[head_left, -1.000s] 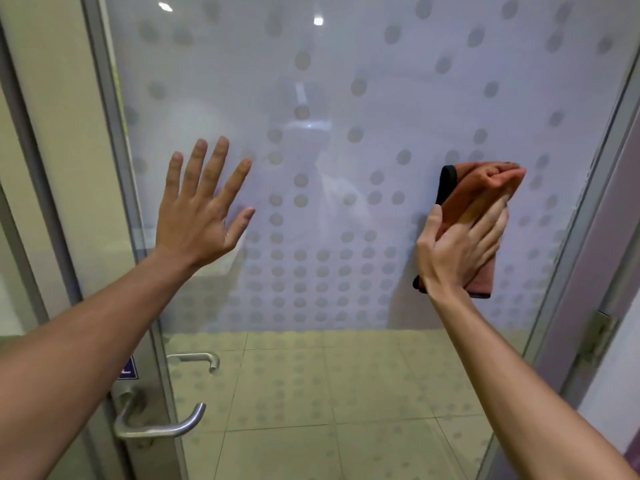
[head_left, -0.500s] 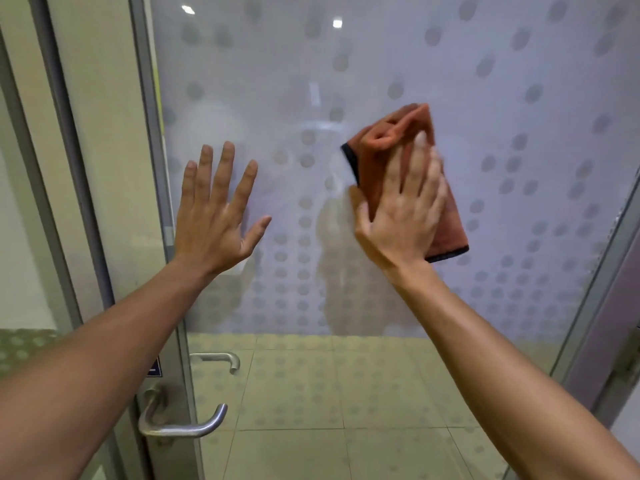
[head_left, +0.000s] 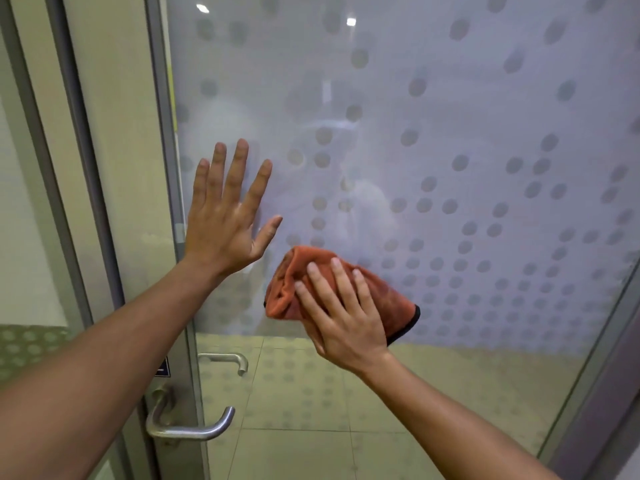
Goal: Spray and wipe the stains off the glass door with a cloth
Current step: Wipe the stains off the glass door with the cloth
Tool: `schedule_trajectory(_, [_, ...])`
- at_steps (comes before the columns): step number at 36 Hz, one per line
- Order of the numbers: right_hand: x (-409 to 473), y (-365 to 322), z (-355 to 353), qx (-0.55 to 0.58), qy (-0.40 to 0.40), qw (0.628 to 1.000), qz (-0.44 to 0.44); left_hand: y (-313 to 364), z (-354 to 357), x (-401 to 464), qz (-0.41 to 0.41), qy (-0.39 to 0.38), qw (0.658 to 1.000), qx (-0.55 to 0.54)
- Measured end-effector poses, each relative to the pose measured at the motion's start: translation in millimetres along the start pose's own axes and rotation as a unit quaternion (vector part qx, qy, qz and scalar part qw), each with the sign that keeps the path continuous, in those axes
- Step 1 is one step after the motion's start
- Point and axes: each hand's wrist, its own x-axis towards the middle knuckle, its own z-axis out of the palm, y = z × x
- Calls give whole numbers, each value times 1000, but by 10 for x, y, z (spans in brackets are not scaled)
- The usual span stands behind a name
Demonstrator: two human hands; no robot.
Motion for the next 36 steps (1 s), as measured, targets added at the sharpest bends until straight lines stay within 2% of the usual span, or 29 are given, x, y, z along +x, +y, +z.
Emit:
schedule_trajectory(9, [-960,-196,149,-24,-94,982,-163,-5,12,2,1,9,1000,-3])
schedule_trajectory(13, [-1156,-220,173,-44,-109,974,-192,-5,3,-2,-3,7,1000,-1])
schedule_trajectory(22, [-972,-89,147,-34,-85,977,-192,-1,7,11,0,12,1000,2])
schedule_trajectory(36, [35,216,-14,-47,41,997,-43,-4,24,7,6,23,1000,5])
